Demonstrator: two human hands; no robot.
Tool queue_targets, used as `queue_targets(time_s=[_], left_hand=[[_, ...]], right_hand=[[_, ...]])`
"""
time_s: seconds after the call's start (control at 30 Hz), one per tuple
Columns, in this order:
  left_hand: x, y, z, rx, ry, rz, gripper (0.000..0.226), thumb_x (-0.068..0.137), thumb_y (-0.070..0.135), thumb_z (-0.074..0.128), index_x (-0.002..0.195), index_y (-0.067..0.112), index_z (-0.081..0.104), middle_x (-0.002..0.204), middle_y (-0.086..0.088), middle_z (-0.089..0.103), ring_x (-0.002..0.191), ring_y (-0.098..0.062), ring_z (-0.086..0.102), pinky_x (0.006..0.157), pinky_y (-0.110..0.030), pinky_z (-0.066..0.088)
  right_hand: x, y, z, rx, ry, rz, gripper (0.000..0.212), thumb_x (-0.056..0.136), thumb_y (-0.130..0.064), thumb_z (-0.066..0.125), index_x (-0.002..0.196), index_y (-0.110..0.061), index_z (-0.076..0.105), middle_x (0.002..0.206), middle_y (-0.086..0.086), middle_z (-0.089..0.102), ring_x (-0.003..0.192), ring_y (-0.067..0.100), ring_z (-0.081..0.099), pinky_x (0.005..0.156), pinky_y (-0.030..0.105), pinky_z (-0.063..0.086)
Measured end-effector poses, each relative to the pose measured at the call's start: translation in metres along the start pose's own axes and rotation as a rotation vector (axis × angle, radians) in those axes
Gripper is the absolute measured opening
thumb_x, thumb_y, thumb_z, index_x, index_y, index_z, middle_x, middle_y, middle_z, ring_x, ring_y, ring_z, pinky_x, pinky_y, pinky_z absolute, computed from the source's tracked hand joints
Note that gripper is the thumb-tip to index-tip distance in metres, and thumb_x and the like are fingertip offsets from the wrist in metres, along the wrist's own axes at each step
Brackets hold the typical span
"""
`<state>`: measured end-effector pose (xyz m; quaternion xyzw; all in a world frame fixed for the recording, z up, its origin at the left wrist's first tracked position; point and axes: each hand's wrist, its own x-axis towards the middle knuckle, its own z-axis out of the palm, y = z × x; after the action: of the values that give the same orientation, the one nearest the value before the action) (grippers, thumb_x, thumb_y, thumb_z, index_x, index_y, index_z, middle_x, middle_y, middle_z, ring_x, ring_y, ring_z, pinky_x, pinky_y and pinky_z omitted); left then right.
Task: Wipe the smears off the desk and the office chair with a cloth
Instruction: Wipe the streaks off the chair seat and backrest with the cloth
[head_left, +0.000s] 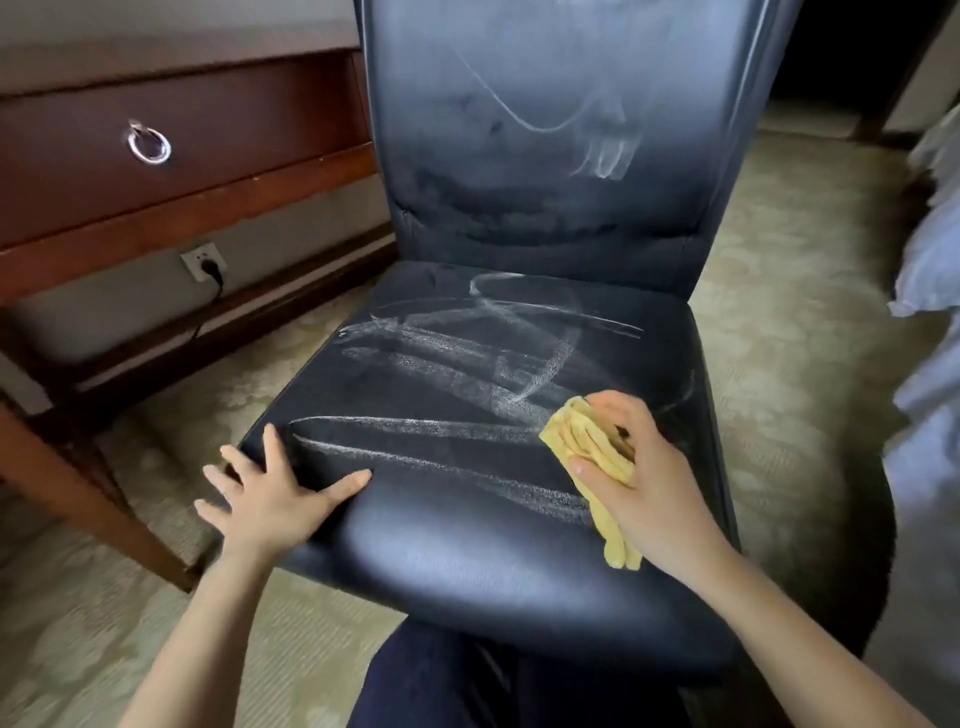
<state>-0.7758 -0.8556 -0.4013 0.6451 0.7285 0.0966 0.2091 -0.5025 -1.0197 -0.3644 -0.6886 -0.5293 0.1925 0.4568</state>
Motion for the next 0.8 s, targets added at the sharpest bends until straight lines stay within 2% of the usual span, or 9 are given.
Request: queue_targets(time_s=[0.1, 0.17, 0.23, 0.27, 0.4, 0.5, 0.63, 0.7, 0.8], left_hand=[[0.006, -0.015, -0.009, -0.034, -0.071, -0.035, 0.148, 0.023, 0.098, 0.048, 0.15, 0.035, 0.005, 0.159, -0.01, 0.005, 0.145, -0.034, 0.006, 0.113, -0.058, 0.004], [0.006, -0.023, -0.012, -0.011, -0.08, -0.008, 0.151, 0.015, 0.097, 0.045, 0.149, 0.037, 0.009, 0.157, -0.007, 0.014, 0.142, -0.034, 0.015, 0.114, -0.054, 0.013], [0.003, -0.025, -0.01, 0.014, -0.073, 0.004, 0.153, 0.012, 0.095, 0.045, 0.149, 0.038, 0.009, 0.156, -0.009, 0.017, 0.141, -0.035, 0.019, 0.114, -0.05, 0.019], [0.001, -0.024, -0.008, 0.017, -0.064, 0.002, 0.153, 0.012, 0.095, 0.046, 0.149, 0.037, 0.009, 0.155, -0.011, 0.018, 0.14, -0.036, 0.019, 0.114, -0.049, 0.02], [-0.017, -0.019, 0.004, 0.067, -0.025, -0.01, 0.152, 0.021, 0.098, 0.051, 0.15, 0.032, 0.008, 0.151, -0.017, 0.024, 0.137, -0.039, 0.025, 0.112, -0.049, 0.023], [-0.035, -0.011, 0.012, 0.143, -0.025, -0.031, 0.152, 0.02, 0.098, 0.037, 0.15, 0.027, 0.002, 0.148, -0.019, 0.026, 0.134, -0.04, 0.028, 0.11, -0.05, 0.022], [-0.065, -0.006, 0.024, 0.209, 0.014, -0.065, 0.146, 0.028, 0.101, 0.03, 0.15, 0.027, 0.002, 0.146, -0.02, 0.028, 0.132, -0.04, 0.029, 0.109, -0.056, 0.019], [-0.077, -0.009, 0.028, 0.213, 0.045, -0.058, 0.136, 0.037, 0.101, 0.032, 0.15, 0.03, 0.004, 0.145, -0.018, 0.029, 0.131, -0.039, 0.03, 0.108, -0.059, 0.019], [-0.1, -0.013, 0.034, 0.233, 0.079, -0.04, 0.13, 0.042, 0.1, 0.03, 0.15, 0.032, 0.008, 0.14, -0.015, 0.033, 0.129, -0.036, 0.032, 0.108, -0.057, 0.021]], right_hand=[[-0.016, 0.005, -0.007, -0.168, 0.057, -0.058, 0.034, 0.084, -0.03, 0.063, 0.104, -0.049, 0.043, 0.108, -0.03, 0.05, 0.094, -0.011, 0.052, 0.07, 0.006, 0.042], [-0.022, 0.009, -0.018, -0.266, 0.054, -0.072, 0.028, 0.084, -0.036, 0.06, 0.107, -0.043, 0.047, 0.113, -0.033, 0.045, 0.098, -0.013, 0.049, 0.068, 0.01, 0.044], [-0.02, 0.015, -0.029, -0.355, 0.046, -0.077, 0.027, 0.085, -0.033, 0.062, 0.11, -0.034, 0.052, 0.117, -0.031, 0.045, 0.094, -0.011, 0.049, 0.07, 0.011, 0.041], [-0.017, 0.017, -0.034, -0.397, 0.052, -0.076, 0.027, 0.085, -0.03, 0.064, 0.111, -0.031, 0.055, 0.119, -0.026, 0.047, 0.092, -0.008, 0.049, 0.07, 0.013, 0.041], [-0.011, 0.022, -0.04, -0.506, 0.086, -0.036, 0.028, 0.085, -0.023, 0.067, 0.111, -0.024, 0.059, 0.125, -0.015, 0.049, 0.096, 0.011, 0.057, 0.074, 0.034, 0.05], [-0.011, 0.025, -0.031, -0.599, 0.063, -0.013, 0.029, 0.084, -0.021, 0.066, 0.112, -0.026, 0.059, 0.128, -0.014, 0.047, 0.102, 0.016, 0.055, 0.072, 0.032, 0.046], [-0.009, 0.032, -0.016, -0.65, 0.04, -0.009, 0.035, 0.088, -0.019, 0.06, 0.121, -0.029, 0.058, 0.133, -0.009, 0.046, 0.113, 0.021, 0.048, 0.082, 0.044, 0.049], [-0.004, 0.035, -0.012, -0.672, 0.059, 0.013, 0.039, 0.091, -0.021, 0.057, 0.129, -0.029, 0.055, 0.136, -0.004, 0.047, 0.114, 0.025, 0.05, 0.085, 0.042, 0.049], [-0.001, 0.038, -0.002, -0.72, 0.057, 0.011, 0.036, 0.093, -0.02, 0.053, 0.129, -0.026, 0.056, 0.13, 0.004, 0.053, 0.106, 0.029, 0.054, 0.081, 0.037, 0.048]])
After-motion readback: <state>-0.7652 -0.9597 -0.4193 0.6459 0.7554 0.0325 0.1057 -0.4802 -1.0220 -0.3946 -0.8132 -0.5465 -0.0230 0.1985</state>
